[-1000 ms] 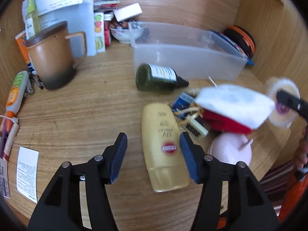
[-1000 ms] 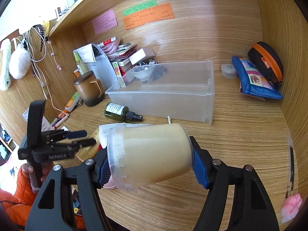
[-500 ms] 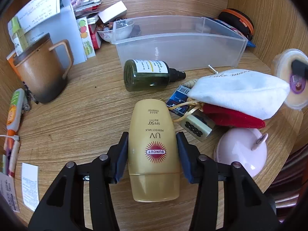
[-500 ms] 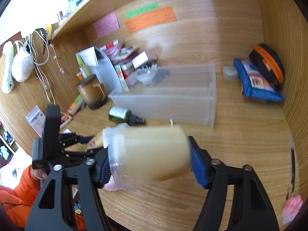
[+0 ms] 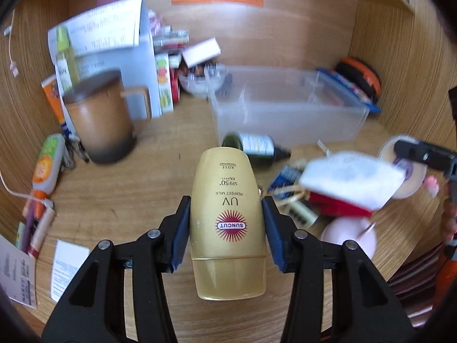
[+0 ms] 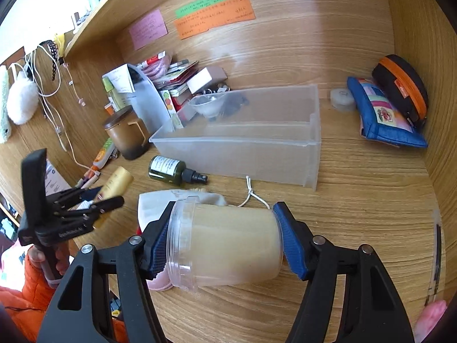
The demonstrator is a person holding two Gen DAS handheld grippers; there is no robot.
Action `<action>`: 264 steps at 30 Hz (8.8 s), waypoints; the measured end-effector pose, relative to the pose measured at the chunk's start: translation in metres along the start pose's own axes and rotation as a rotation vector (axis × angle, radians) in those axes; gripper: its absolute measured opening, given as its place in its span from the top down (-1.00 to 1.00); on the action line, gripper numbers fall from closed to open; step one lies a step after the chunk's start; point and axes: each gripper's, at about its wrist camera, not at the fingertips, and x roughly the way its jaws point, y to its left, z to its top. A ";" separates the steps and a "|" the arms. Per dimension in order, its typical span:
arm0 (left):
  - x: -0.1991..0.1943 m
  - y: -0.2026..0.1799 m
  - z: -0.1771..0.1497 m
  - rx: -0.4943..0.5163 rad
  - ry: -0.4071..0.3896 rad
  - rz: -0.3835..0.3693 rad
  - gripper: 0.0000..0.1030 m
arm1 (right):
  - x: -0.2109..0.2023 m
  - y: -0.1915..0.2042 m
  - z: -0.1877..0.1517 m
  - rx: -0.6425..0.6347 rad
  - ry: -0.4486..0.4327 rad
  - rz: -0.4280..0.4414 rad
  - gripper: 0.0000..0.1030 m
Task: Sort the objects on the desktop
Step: 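Carry the sunscreen tube and cream cylinder over the clear plastic bin, then lower both held items into the bin and open both grippers, then grasp the white cloth pouch with the right gripper while the left approaches the green bottle, then grasp the green spray bottle with the left gripper and lift it over the bin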
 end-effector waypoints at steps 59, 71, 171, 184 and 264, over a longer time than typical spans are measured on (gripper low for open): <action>0.122 -0.021 0.155 0.140 0.042 -0.112 0.07 | 0.112 -0.032 0.130 -0.096 0.082 -0.083 -0.23; 0.147 -0.034 0.152 0.177 0.109 -0.107 0.07 | 0.147 -0.031 0.132 -0.182 0.172 -0.147 -0.23; 0.047 0.012 0.029 0.062 0.097 -0.067 -0.60 | 0.098 0.028 0.002 -0.035 0.225 0.110 -0.03; 0.095 0.006 0.046 0.067 0.184 -0.088 -0.60 | 0.071 0.035 0.013 -0.117 0.120 0.049 0.50; 0.116 -0.027 0.152 0.162 0.059 -0.068 -0.25 | 0.104 -0.025 0.132 -0.151 0.047 -0.135 0.49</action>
